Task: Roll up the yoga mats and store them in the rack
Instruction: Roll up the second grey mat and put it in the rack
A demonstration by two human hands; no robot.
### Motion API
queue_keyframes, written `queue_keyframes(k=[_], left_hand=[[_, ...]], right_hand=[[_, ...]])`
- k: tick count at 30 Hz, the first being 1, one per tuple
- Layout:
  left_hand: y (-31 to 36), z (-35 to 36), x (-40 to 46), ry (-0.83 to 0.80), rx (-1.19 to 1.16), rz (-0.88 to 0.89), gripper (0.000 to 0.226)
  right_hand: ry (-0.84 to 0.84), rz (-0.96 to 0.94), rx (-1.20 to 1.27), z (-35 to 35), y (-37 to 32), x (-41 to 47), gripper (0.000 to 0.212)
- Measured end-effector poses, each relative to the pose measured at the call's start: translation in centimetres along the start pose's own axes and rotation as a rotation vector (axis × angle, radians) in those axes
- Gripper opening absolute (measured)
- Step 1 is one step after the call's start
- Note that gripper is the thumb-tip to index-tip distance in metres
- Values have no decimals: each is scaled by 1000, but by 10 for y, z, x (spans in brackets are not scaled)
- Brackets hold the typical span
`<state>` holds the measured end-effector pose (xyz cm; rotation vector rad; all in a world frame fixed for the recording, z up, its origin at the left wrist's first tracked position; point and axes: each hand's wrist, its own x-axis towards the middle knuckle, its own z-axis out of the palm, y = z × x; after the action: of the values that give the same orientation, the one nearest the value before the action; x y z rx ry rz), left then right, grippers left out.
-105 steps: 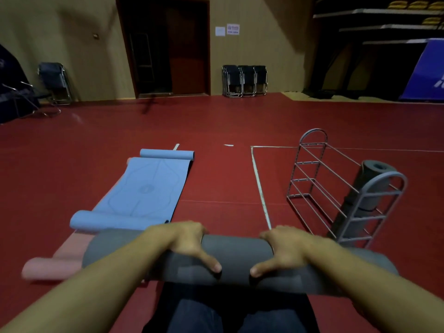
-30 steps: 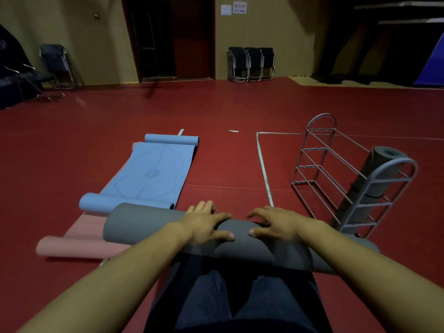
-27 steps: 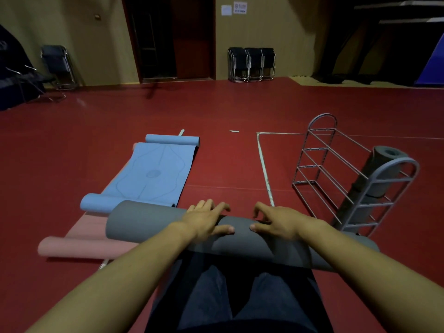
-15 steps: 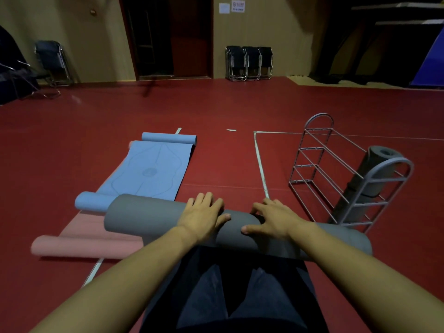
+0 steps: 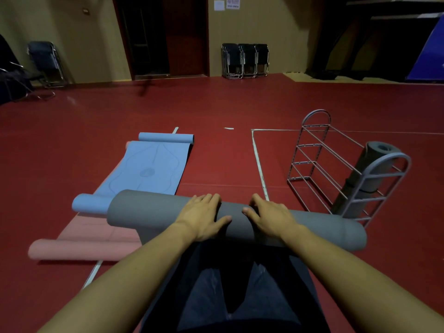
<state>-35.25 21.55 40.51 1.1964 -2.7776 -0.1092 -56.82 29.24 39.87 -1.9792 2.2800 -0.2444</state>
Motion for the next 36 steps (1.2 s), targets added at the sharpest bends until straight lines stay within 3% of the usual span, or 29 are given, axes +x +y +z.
queue_keyframes(k=[4,8,13,22,27,31,36], left_hand=[[-4,13,8,20,-29,-34,57],[-8,29,12,167,-53,-55,63],[-13,32,31,154,-22,-87,65],[-24,43,56,180,-56,-105,52],[-24,46,63,191,-37,-116,53],[-23,49,65,218,-10,-131,64],[-22,43,73,195,4,-112,50]], right_hand=[[221,6,-121,13,-4,-4,49],[177,-27,-242,7,-3,1,75],[173,0,-150,4,-2,16,43],[174,-5,-112,16,6,37,38],[265,11,-99,27,14,42,56],[199,-14,-149,22,16,44,73],[222,-1,-70,18,14,44,40]])
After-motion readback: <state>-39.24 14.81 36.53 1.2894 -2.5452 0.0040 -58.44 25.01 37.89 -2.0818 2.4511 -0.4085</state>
